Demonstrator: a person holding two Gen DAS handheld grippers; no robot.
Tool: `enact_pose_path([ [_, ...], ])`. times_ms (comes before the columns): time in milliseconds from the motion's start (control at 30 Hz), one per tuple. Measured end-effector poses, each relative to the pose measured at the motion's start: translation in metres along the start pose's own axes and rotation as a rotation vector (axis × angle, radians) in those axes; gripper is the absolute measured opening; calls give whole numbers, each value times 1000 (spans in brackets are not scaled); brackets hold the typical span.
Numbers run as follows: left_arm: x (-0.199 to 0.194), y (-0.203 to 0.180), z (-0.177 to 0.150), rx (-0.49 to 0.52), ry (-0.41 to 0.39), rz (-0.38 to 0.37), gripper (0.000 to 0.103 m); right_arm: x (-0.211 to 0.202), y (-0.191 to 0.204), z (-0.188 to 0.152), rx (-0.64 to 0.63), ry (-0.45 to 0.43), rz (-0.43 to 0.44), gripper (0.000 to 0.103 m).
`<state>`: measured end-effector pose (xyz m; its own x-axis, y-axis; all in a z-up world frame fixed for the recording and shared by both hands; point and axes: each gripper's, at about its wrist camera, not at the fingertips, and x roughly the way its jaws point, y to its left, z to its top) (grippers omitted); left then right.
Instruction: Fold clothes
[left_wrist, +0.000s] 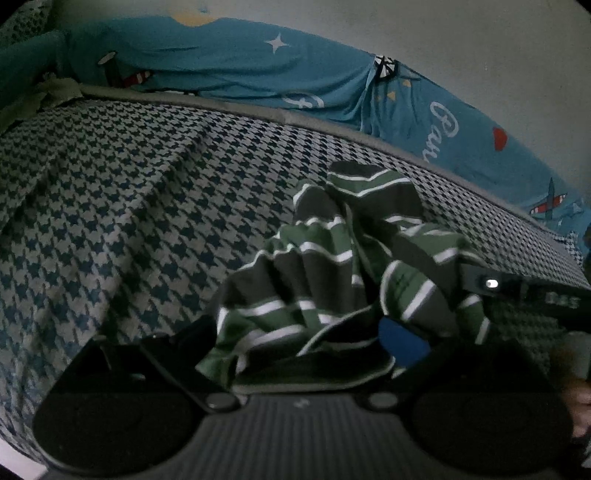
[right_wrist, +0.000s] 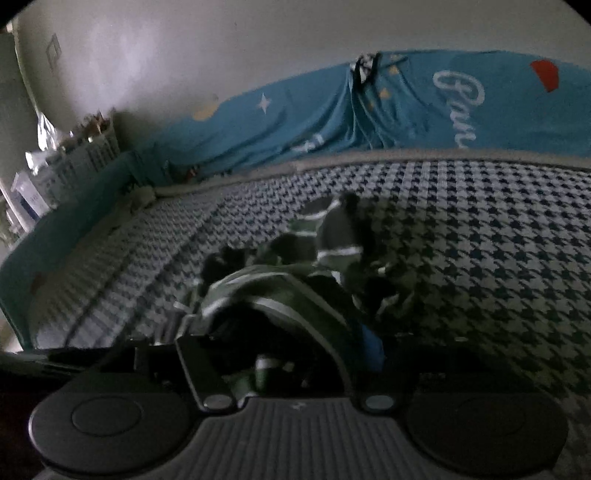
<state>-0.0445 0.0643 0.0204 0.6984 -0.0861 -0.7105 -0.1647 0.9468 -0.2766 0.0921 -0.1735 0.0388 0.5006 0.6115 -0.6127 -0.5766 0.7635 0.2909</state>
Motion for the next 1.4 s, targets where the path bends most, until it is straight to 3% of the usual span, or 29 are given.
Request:
enact_pose_path([
  [100,5,-3,-1,5,10,2,98,12,-2,0,-15,18,3,66],
  [267,13,-10,-1,7,10,23,98,19,-11,0,7,22,6,31],
  [367,16,-14,-1,10,7,37,99,14,-11,0,4,7,12,20],
  [467,18,-21,-1,26,0,53,99,9,-6,-2,-20,-8,-9,16],
  [733,24,-38,6,47,-15,70,99,-17,-8,13,-2,-134,-89,12],
  [833,22,-49,14,55,-27,36,99,-36,-20,23,43,-206,-111,12],
  [1033,14,-75,33,94,-45,-28,99,-76,-43,31,83,-310,-246,12],
  [1200,17,-87,41,127,-34,-38,99,-90,-69,25,127,-273,-359,14],
  [1400,24,-95,44,155,-18,-31,99,-107,-92,15,203,-288,-387,19],
])
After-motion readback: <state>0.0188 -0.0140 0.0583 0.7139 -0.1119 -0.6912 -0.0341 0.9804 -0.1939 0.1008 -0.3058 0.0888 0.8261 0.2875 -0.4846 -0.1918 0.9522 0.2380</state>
